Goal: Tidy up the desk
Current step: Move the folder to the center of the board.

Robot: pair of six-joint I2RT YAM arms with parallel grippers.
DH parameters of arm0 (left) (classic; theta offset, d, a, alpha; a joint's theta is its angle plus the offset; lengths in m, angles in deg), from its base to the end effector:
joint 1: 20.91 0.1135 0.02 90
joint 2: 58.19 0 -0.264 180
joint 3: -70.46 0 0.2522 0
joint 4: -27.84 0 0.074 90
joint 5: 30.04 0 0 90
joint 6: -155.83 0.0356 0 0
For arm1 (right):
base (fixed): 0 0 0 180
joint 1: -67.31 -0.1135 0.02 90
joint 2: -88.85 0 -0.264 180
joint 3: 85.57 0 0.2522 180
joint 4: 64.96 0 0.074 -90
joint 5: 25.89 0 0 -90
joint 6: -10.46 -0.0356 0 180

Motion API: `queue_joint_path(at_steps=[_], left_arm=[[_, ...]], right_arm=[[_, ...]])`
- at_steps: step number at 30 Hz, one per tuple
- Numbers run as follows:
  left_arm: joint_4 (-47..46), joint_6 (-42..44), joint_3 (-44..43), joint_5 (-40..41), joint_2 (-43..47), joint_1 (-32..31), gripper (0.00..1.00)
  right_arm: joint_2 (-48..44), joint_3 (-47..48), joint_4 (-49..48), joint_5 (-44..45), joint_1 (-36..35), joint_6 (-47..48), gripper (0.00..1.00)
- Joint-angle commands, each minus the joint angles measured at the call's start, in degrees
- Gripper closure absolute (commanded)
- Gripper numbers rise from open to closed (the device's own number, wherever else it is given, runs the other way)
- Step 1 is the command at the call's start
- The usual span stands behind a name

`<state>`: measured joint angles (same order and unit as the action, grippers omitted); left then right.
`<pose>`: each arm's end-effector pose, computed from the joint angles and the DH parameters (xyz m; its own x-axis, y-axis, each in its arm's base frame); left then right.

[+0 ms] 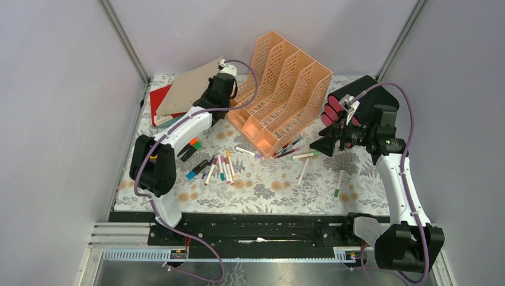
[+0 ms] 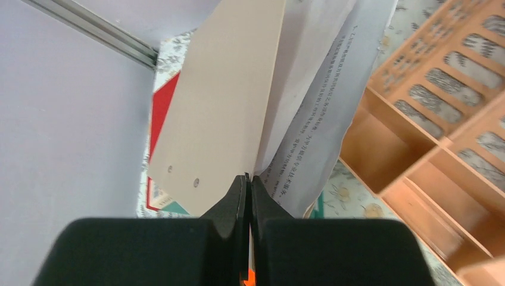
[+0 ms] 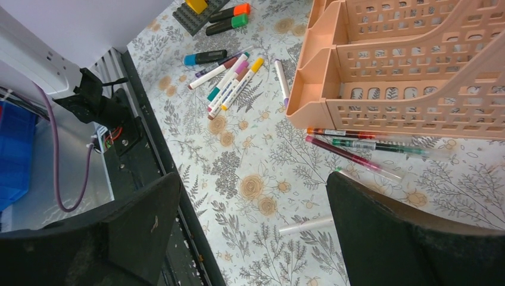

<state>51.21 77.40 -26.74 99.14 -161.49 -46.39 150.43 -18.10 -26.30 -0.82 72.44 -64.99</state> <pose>0.3888 -0.1604 0.2936 -0.4678 0.3951 -0.7906 -0.0707 0.8749 0.4791 0.2221 0.0124 0.3233 -0.3408 -0.0763 -0.9371 -0.8330 0.4866 0.2633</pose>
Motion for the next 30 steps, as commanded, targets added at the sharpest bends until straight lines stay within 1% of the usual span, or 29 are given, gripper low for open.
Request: queue_joint_path(at_steps=[1, 9, 12, 13, 15, 18, 21, 27, 30], left_arm=[[3.5, -8.4, 2.7, -5.1, 5.9, -1.8, 1.00], [4.0, -14.6, 11.6, -10.0, 13.6, -6.3, 1.00], [3.8, -17.3, 14.6, -12.2, 15.6, -7.7, 1.00], [3.7, -17.9, 15.5, -12.3, 16.1, -8.4, 1.00], [3.2, -19.1, 17.2, -12.4, 16.7, -9.8, 1.00], [1.4, -21.1, 20.1, -12.0, 17.6, -11.9, 1.00], [-0.9, -24.1, 23.0, -13.1, 18.6, -12.6, 1.00], [-5.2, -29.8, 27.5, -18.6, 19.5, -12.6, 0.99], [-6.0, -31.9, 28.8, -19.8, 19.7, -12.5, 0.82]], right_arm=[[1.1, -0.1, -4.3, -3.0, -0.4, -4.0, 0.00], [5.2, 3.1, -4.7, -2.7, -3.4, -5.8, 0.00], [6.1, 4.0, -6.4, -2.1, -4.8, -7.9, 0.00], [6.2, 4.3, -7.2, -1.5, -6.5, -8.5, 0.00], [6.2, 4.4, -9.0, -1.0, -7.7, -10.4, 0.00], [5.7, 2.4, -13.1, -0.6, -8.6, -13.8, 0.00], [4.9, -0.8, -17.6, -1.2, -8.7, -17.7, 0.00], [3.0, -3.1, -18.2, -1.0, -8.7, -16.9, 0.00], [3.3, -2.8, -17.8, -0.7, -8.7, -16.4, 0.00]])
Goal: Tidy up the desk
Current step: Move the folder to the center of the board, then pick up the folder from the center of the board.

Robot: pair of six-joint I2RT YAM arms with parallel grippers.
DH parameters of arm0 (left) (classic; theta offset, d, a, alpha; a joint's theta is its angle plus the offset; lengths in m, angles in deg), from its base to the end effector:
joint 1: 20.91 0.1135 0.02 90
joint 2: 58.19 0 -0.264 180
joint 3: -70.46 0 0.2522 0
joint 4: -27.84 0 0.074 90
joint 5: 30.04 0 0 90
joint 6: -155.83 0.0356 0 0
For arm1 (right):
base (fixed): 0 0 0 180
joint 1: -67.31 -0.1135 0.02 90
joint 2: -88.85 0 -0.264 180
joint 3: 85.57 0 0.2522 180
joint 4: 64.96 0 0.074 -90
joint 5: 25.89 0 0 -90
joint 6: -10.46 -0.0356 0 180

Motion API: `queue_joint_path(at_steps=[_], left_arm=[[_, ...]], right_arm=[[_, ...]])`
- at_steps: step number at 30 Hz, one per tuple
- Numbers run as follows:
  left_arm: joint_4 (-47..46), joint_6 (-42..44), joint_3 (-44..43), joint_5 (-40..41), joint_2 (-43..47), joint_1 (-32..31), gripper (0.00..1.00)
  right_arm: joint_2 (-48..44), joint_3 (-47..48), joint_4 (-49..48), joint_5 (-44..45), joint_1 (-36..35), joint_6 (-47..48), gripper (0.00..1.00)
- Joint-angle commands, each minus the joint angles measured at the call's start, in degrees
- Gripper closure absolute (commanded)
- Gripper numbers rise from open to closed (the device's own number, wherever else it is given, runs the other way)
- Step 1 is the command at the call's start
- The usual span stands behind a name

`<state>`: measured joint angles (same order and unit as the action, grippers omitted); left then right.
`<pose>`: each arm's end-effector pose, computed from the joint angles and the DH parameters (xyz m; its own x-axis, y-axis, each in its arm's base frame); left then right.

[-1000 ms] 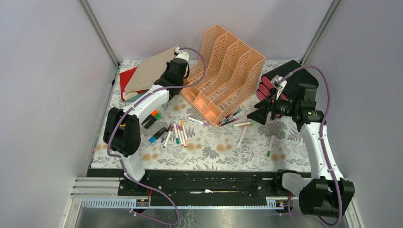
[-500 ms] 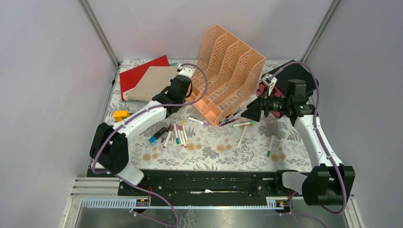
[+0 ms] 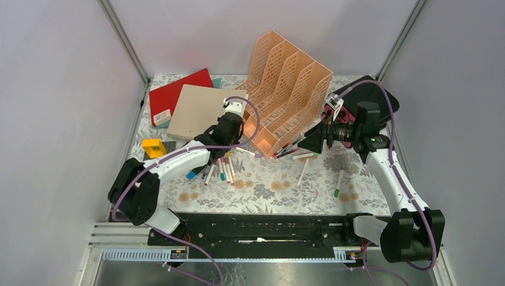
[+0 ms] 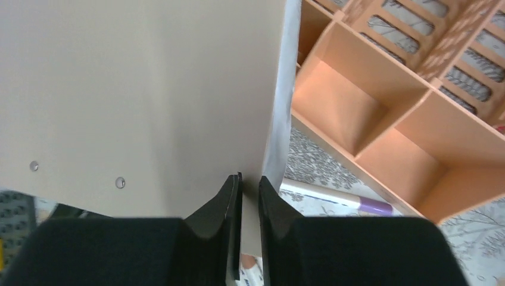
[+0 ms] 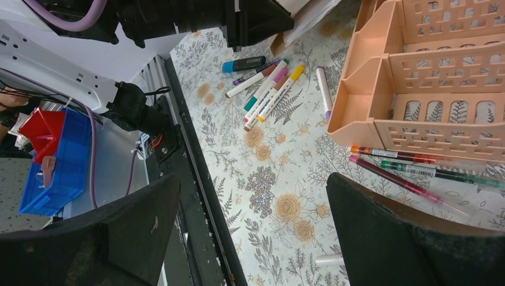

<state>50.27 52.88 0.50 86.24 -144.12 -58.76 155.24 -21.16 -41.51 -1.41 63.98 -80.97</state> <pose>0.2677 -0.1880 0.2417 -0.5399 0.1651 -0.8254 0.1592 0.9829 0.0924 0.2442 0.0467 0.3086 -0.4496 -0.0158 -0.8931 -0.8336 0.3664 0.4132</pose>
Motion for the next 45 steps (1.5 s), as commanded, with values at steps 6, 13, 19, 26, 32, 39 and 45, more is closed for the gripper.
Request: queue_joint_path(at_steps=[6, 13, 19, 26, 32, 39, 45], left_arm=[[-5.9, -11.6, 4.5, -10.8, 6.9, 0.9, 0.46], [-12.1, -18.2, 13.5, -24.8, 16.2, 8.1, 0.28], [-12.4, -19.5, 17.7, -29.8, 21.6, 12.3, 0.22], [-10.0, -20.6, 19.3, -29.4, 26.6, 13.6, 0.14], [-2.3, -25.4, 21.2, -23.5, 33.6, 14.6, 0.01], [4.3, -40.3, 30.7, -20.9, 50.3, 15.3, 0.01], [20.7, -46.7, 29.6, -8.1, 55.3, 15.4, 0.01]], right_arm=[[-1.7, 0.1, -1.9, 0.1, -0.2, 0.4, 0.00], [-1.9, 0.2, -1.4, 0.4, -0.3, 1.0, 0.00], [-1.3, 0.1, -1.4, -0.1, -0.3, 1.2, 0.00], [1.4, 1.2, 0.8, 1.6, -6.1, 5.7, 0.00], [6.6, 8.4, 7.6, 6.4, -14.5, 13.3, 0.00], [11.9, 9.5, 7.5, 7.8, -20.2, 14.1, 0.00], [11.0, 7.5, 7.4, 8.8, -20.7, 15.3, 0.00]])
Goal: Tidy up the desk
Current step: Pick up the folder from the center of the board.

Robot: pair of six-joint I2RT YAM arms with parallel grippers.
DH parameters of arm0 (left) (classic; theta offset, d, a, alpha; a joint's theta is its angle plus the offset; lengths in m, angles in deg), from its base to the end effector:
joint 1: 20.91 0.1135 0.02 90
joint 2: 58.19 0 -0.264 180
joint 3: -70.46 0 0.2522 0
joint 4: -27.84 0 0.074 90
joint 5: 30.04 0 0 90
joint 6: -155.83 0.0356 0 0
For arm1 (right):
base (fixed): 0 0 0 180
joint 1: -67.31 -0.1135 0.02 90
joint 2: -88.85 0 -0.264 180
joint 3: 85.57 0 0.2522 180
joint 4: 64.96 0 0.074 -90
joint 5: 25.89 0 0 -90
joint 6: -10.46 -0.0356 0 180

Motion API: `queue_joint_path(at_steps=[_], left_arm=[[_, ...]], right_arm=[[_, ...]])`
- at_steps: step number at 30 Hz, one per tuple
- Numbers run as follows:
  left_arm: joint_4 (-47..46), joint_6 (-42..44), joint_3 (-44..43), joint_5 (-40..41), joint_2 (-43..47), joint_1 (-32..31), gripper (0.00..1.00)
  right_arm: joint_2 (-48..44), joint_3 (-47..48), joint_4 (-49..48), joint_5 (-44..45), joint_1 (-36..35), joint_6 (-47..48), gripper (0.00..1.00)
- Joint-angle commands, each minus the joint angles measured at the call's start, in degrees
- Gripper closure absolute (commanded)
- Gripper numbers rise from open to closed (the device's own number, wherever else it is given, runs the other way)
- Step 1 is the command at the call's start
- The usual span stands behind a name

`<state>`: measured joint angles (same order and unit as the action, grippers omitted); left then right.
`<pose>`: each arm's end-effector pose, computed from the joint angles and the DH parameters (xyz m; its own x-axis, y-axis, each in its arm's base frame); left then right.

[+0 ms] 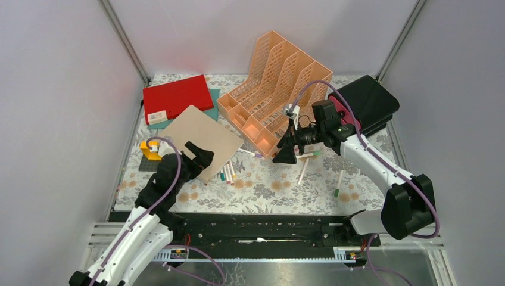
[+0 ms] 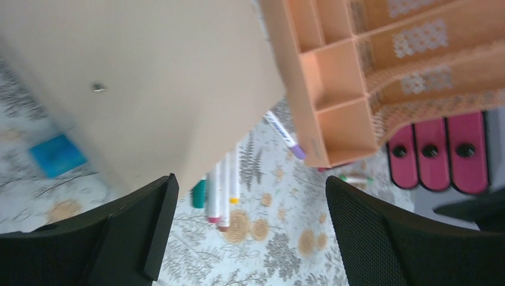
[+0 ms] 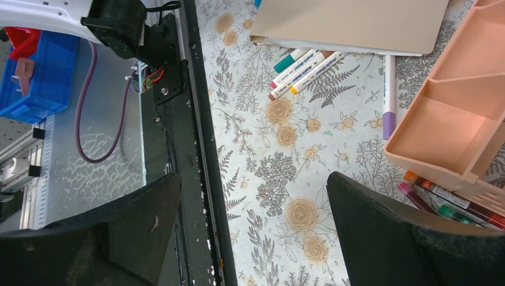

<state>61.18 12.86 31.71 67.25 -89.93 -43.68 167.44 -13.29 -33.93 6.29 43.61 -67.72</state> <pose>0.1343 -0.0515 0.2347 -0.4691 -0.6619 -0.5847 -0.1584 0.7144 -0.6816 0.2556 0.1451 0.2882 -0.3735 -0.2831 -0.8833 -0.9264 0.1626 0.3396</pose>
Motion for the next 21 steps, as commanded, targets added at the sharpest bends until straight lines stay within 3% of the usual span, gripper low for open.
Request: queue_joint_path(at_steps=[1, 10, 21], left_arm=[[10.0, -6.8, -1.7, 12.9, 0.8, 0.3, 0.01], [-0.8, -2.9, 2.1, 16.4, -6.8, 5.0, 0.01], [-12.8, -0.9, 11.5, 2.6, -9.3, 21.0, 0.01]], right_arm=[[-1.3, -0.5, -0.1, 1.1, -0.3, 2.1, 0.00], [-4.0, -2.1, 0.2, 2.2, -0.4, 2.7, 0.00], [-4.0, -2.0, 0.5, 2.7, -0.4, 3.0, 0.00]])
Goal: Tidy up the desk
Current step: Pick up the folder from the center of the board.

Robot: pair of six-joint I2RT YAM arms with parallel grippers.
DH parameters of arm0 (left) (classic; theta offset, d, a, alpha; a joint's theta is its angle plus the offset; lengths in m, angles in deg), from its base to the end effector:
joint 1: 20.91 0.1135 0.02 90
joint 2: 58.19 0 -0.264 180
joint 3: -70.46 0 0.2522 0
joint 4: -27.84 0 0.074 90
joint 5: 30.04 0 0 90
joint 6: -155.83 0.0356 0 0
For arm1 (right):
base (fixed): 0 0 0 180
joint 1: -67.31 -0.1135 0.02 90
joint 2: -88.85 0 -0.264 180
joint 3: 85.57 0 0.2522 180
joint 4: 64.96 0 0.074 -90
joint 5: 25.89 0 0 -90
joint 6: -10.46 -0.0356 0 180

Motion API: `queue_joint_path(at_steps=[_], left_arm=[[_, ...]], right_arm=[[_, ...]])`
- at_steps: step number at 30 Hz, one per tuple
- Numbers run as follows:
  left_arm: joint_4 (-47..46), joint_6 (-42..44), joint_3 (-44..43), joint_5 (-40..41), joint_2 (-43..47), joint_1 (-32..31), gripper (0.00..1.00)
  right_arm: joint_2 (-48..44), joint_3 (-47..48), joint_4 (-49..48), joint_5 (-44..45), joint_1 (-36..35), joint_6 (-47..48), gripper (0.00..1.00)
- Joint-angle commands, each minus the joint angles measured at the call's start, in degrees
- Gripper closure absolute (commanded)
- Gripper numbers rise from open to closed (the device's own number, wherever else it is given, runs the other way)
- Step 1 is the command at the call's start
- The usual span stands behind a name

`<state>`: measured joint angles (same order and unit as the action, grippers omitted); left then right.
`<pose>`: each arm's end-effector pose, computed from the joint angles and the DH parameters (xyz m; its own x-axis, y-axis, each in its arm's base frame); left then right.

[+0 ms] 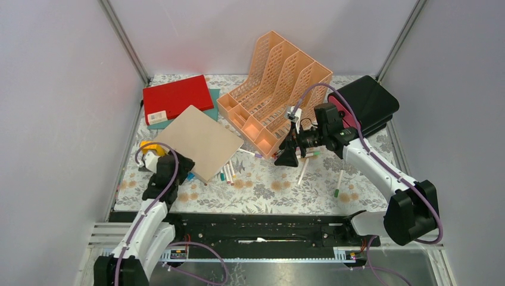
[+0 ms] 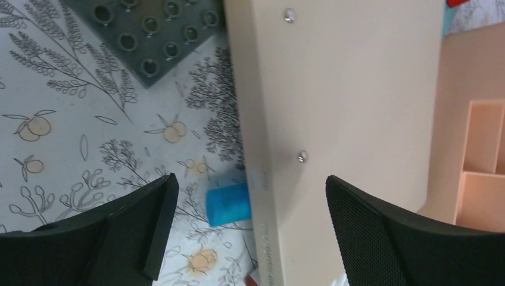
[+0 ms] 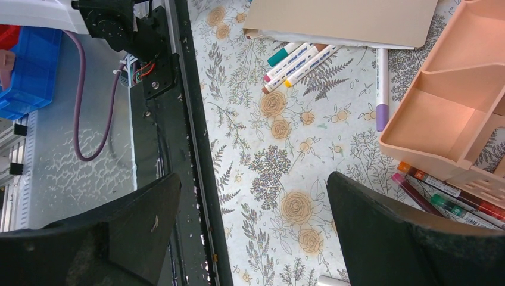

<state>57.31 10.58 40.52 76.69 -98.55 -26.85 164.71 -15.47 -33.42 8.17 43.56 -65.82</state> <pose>0.1501 -0.0053 0.1695 -0.2645 -0.7636 -0.5890 -0.5928 0.6105 -0.5252 0.2455 0.1402 0.2873 -0.3423 -0.2957 -0.8918 -0.9367 0.1823 0.2990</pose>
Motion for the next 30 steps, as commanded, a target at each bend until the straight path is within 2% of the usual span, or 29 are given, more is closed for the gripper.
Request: queue_joint_path(at_steps=[1, 8, 13, 20, 26, 30], left_arm=[[-11.2, 1.9, 3.8, -8.7, -1.3, 5.5, 0.02], [-23.5, 2.8, 7.9, -22.2, -8.0, 15.0, 0.13], [-30.1, 1.2, 10.9, -27.9, -10.9, 19.5, 0.21], [-37.8, -0.8, 13.7, -31.9, -13.3, 21.5, 0.25], [-44.0, -2.4, 14.5, -33.7, -17.4, 21.7, 0.31], [-48.2, -3.0, 15.0, -35.1, -20.9, 22.2, 0.39]], right_arm=[[-1.2, 0.2, 0.1, 0.9, -0.3, 1.1, 0.00], [-1.3, 0.0, 0.1, 1.4, -0.3, 1.2, 0.00], [-1.2, 0.0, 0.1, 1.6, -0.3, 1.3, 0.00], [-1.4, 0.0, 0.2, 1.7, -0.3, 1.5, 0.00], [-1.8, 0.1, 0.2, 1.9, -0.3, 1.5, 0.00], [-2.0, 0.0, 0.3, 2.1, -0.3, 1.6, 0.00]])
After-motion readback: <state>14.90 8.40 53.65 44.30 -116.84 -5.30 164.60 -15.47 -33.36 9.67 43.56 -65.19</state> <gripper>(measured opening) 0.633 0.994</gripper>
